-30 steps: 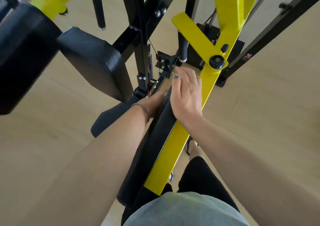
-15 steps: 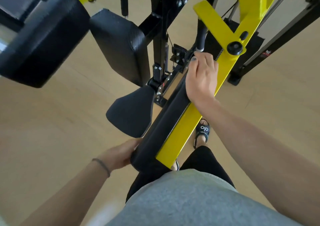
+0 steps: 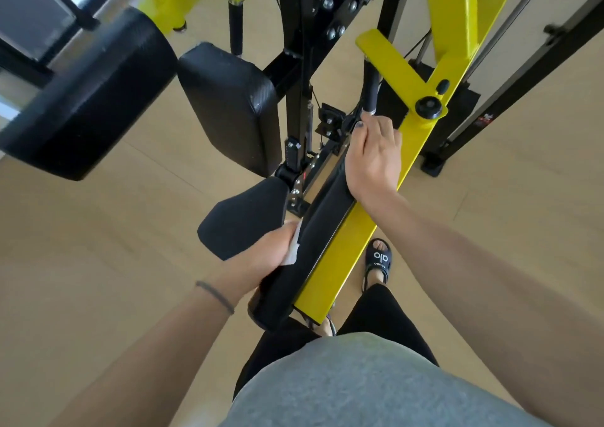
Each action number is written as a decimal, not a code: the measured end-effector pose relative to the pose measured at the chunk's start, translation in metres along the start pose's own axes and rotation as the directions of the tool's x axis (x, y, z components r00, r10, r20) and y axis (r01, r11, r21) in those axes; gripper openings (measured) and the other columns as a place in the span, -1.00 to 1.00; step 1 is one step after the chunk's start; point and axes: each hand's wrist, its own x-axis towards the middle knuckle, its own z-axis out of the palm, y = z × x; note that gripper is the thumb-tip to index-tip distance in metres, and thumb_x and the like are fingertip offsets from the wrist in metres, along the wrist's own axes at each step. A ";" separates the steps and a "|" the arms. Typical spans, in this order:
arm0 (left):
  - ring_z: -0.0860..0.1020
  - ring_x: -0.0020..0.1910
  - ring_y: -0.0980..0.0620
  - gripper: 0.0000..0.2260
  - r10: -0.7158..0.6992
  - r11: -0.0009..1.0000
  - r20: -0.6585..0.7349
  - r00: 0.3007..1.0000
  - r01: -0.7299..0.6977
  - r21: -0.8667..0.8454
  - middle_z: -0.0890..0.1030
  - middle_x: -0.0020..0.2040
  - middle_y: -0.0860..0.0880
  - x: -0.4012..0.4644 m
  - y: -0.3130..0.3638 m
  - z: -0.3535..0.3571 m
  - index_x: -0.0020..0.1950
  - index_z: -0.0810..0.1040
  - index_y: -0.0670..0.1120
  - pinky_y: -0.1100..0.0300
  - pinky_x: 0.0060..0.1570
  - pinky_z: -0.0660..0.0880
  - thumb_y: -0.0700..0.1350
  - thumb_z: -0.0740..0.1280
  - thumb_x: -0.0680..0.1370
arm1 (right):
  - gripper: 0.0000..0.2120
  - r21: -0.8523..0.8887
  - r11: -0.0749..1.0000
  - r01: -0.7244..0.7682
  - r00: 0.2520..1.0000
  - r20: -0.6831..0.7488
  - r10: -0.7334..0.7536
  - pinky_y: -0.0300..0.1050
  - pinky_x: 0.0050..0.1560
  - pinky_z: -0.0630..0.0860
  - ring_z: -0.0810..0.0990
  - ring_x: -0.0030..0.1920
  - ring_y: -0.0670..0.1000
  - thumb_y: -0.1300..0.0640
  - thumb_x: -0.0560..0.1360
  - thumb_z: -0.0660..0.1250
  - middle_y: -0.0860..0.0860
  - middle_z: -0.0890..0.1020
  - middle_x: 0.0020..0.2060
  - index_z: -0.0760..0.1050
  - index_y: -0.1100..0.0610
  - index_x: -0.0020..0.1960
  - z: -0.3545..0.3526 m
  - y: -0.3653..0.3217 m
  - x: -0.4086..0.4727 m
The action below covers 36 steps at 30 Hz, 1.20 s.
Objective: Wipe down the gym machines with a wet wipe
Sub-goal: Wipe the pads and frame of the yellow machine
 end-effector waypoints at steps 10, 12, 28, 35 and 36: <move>0.47 0.39 -0.14 -0.60 0.533 0.682 -0.021 0.846 -0.415 0.602 0.49 0.40 -0.13 0.026 0.062 0.033 0.50 0.36 -0.13 0.04 0.37 0.39 0.01 0.05 0.73 | -0.57 0.122 0.992 -0.012 0.997 0.072 0.003 -0.11 0.38 0.26 0.38 0.37 0.07 0.08 0.71 -0.02 0.07 0.49 0.36 0.43 0.18 0.46 -0.012 0.002 0.004; 0.63 0.19 -0.13 -0.72 0.648 0.544 -0.058 0.759 -0.408 0.733 0.55 0.31 -0.27 -0.005 0.033 0.031 0.27 0.54 -0.20 0.07 0.18 0.57 -0.08 0.14 0.73 | -0.59 0.125 0.992 0.007 0.997 0.077 -0.017 -0.10 0.40 0.25 0.38 0.37 0.06 0.12 0.72 -0.01 0.09 0.51 0.34 0.45 0.20 0.44 -0.016 0.000 0.003; 0.56 0.32 -0.09 -0.34 0.684 0.337 -0.189 0.704 -0.075 0.939 0.52 0.37 -0.22 0.010 0.055 0.079 0.50 0.33 -0.26 0.13 0.31 0.48 -0.01 0.49 0.52 | -0.55 0.138 0.990 -0.011 0.980 0.201 -0.017 -0.30 0.29 0.19 0.36 0.47 0.01 0.02 0.75 -0.07 0.05 0.45 0.47 0.30 0.11 0.56 -0.033 0.027 0.007; 0.47 0.42 0.01 -0.30 0.484 0.483 -0.253 0.838 -0.015 0.875 0.38 0.52 -0.06 -0.052 -0.031 0.043 0.62 0.11 -0.13 0.24 0.31 0.43 0.19 0.27 0.62 | -0.53 0.137 0.990 -0.022 0.980 0.199 -0.006 -0.07 0.41 0.31 0.35 0.49 0.03 -0.03 0.74 -0.10 0.02 0.42 0.50 0.25 0.05 0.59 -0.032 0.028 0.004; 0.44 0.44 0.03 -0.31 0.473 0.495 -0.250 0.845 -0.019 0.869 0.34 0.54 -0.04 -0.054 -0.038 0.039 0.63 0.04 -0.11 0.26 0.33 0.40 0.21 0.19 0.64 | -0.53 0.142 0.989 -0.029 0.981 0.192 0.001 -0.02 0.42 0.33 0.36 0.49 0.04 -0.03 0.74 -0.10 0.03 0.42 0.50 0.25 0.04 0.59 -0.031 0.028 0.003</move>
